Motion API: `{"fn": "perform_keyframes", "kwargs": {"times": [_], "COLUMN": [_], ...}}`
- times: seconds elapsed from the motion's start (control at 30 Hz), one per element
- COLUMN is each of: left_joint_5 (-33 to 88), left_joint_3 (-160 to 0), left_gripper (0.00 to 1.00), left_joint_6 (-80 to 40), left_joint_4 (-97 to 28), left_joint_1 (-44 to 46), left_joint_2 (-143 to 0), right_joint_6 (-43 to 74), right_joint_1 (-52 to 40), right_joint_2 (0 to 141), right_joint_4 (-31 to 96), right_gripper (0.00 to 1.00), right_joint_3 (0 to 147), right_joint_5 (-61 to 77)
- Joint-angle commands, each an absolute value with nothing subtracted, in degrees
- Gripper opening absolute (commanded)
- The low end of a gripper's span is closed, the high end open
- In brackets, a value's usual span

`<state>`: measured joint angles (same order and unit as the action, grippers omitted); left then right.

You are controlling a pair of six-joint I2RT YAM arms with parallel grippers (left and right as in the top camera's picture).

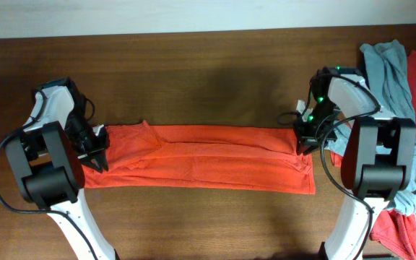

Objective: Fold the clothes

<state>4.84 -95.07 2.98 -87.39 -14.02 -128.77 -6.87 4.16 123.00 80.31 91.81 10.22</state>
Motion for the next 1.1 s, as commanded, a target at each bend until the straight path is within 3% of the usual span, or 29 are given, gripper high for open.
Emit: {"fn": "perform_keyframes", "kwargs": {"times": [0.0,0.2,0.27,0.3,0.33,0.47,1.07], "left_joint_5": [4.5,4.5,4.5,4.5,4.6,4.8,5.1], "left_joint_3": [-95.9,-97.7,-97.7,-97.7,-97.7,-97.7,-97.6], "left_gripper": [0.13,0.19,0.27,0.32,0.39,0.46,0.46], "left_joint_6": [2.6,2.7,2.7,2.7,2.7,2.6,2.6], "left_joint_4": [-87.3,-84.7,-83.6,-83.1,-82.7,-81.5,-81.4], "left_joint_1": [-14.4,-14.4,-14.4,-14.4,-14.4,-14.4,-14.4], "left_joint_2": [-125.5,-115.5,-112.6,-111.5,-110.5,-108.2,-108.1], "right_joint_6": [-8.2,-8.2,-8.9,-10.2,-11.5,-15.4,-12.8], "right_joint_1": [5.2,10.7,12.9,13.9,14.9,16.5,16.5], "right_joint_2": [123.4,120.6,119.2,118.9,118.8,118.9,118.9], "right_joint_4": [82.9,86.6,86.7,86.9,87.3,87.7,66.6], "right_gripper": [0.22,0.38,0.64,0.74,0.77,0.8,0.73], "right_joint_3": [96.8,102.7,102.7,102.7,102.6,100.3,75.2], "right_joint_5": [9.5,12.8,14.8,16.6,18.8,23.6,25.3]}}
